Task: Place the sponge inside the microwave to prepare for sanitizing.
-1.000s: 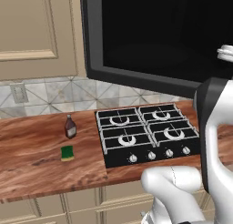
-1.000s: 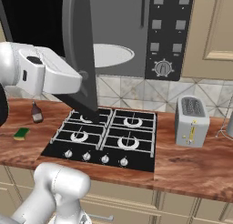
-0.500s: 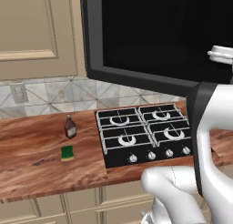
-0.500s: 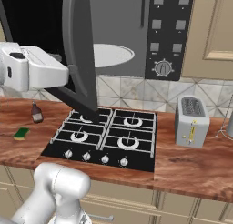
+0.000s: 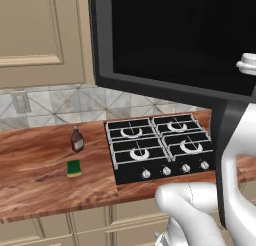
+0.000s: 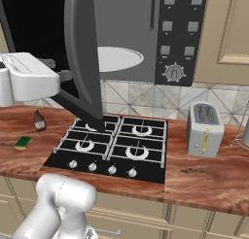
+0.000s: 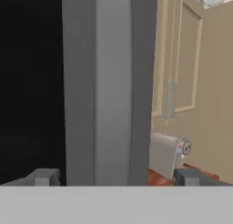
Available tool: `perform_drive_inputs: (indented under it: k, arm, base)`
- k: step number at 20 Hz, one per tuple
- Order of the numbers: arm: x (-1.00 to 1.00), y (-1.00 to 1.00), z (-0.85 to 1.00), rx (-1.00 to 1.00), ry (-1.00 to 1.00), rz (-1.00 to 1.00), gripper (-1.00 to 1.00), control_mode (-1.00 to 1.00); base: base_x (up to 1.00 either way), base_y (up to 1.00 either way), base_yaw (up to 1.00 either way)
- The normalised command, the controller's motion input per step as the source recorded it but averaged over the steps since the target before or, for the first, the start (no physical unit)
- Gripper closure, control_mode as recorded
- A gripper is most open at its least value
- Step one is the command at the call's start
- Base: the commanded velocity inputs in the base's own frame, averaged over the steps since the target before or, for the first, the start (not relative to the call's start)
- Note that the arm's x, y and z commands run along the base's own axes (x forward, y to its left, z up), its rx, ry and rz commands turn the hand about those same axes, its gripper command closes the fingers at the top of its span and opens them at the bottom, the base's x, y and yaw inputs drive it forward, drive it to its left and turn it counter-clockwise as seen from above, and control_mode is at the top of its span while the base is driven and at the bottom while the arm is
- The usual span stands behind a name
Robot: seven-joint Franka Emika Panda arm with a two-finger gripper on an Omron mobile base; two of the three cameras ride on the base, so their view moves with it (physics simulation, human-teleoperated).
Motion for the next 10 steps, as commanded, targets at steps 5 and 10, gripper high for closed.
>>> perform_drive_inputs:
  k: [5,10]
  arm:
    - [-0.45,0.00,0.45,0.00,0.00,-0.06,-1.00,-1.00]
    - [-0.81,0.00,0.33,0.05,0.00,-0.01,-1.00,-1.00]
  base:
    - [0.00,0.00,0.00]
    - [0.00,0.00,0.00]
